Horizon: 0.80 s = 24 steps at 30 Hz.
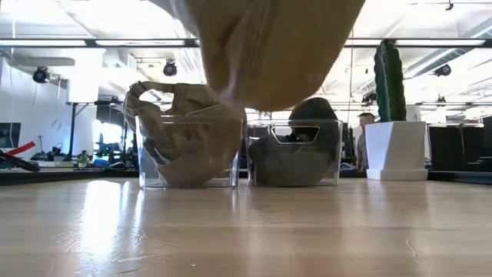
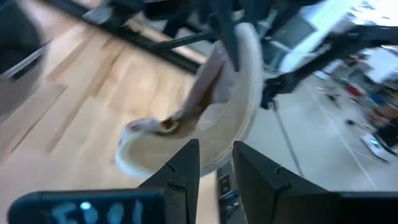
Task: Pick & Place hat
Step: Put the brown cap into the left transparent bin
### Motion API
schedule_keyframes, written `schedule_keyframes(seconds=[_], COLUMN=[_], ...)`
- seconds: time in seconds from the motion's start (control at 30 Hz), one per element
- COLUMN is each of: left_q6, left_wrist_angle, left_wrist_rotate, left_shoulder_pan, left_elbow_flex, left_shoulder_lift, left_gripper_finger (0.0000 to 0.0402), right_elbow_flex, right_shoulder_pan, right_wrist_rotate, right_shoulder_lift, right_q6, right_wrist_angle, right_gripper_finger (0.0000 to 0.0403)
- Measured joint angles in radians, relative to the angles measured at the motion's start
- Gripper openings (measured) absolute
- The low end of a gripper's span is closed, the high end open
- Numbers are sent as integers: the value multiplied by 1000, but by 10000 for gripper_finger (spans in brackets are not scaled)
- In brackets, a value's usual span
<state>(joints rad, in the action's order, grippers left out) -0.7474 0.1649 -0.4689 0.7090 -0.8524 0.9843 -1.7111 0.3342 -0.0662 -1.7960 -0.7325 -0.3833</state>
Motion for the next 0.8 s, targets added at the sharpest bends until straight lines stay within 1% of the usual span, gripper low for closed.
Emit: schedule_keyframes(seconds=[0.1, 0.17, 0.3, 0.47, 0.63, 0.73, 0.8], left_q6=[101, 168, 254, 335, 391, 416, 418], left_wrist_angle=[-78, -100, -109, -108, -105, -103, -104], left_wrist_rotate=[45, 55, 94, 101, 95, 85, 66], left_shoulder_pan=[1, 0, 0, -1, -8, -8, -8], left_elbow_flex=[0, 0, 0, 4, 4, 5, 5], left_shoulder_lift=[1, 1, 2, 17, 46, 53, 53], left_gripper_finger=[92, 92, 92, 92, 92, 78, 55], right_elbow_flex=[17, 21, 39, 53, 63, 66, 66], right_shoulder_pan=[1, -2, -5, -24, -41, -43, -44], right_wrist_rotate=[5, 5, 2, -25, -50, -50, -45], right_shoulder_lift=[11, 11, 7, 3, 3, 3, 3], right_q6=[-17, -28, -61, -63, -78, -80, -80], right_wrist_angle=[34, 35, 71, 162, 178, 178, 178], right_gripper_finger=[13, 13, 13, 13, 13, 13, 13])
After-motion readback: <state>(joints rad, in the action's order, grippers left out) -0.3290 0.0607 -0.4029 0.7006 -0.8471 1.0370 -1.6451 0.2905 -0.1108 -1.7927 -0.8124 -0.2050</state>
